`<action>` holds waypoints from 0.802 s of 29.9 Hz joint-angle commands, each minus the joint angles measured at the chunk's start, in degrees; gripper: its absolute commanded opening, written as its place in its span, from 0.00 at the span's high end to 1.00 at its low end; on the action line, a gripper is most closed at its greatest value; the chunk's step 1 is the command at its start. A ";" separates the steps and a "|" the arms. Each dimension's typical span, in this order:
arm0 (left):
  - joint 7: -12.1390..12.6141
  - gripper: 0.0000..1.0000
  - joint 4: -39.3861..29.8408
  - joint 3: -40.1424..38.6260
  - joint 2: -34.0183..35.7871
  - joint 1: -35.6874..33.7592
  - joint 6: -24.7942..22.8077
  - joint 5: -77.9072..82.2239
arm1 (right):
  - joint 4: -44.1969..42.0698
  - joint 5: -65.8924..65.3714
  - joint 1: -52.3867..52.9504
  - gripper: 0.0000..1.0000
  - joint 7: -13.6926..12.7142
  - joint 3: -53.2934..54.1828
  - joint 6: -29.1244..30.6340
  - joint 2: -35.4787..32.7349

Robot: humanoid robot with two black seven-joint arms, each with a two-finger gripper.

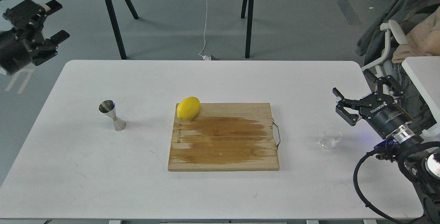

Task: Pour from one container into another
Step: 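Raise the left hand and swing it toward the metal jigger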

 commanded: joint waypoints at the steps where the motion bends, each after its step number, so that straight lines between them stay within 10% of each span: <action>1: 0.00 0.00 -5.30 0.29 0.66 1.33 0.01 8.05 | 0.00 0.00 0.18 0.01 0.00 0.28 0.00 0.06; 16: 0.00 0.00 -19.19 0.20 7.86 20.65 46.97 22.65 | -0.17 -0.09 -0.35 0.01 0.00 0.28 0.00 0.06; 24: 0.00 0.01 -19.72 0.29 6.81 29.71 56.01 27.48 | -0.26 -0.09 -0.35 0.01 0.00 0.28 0.00 0.14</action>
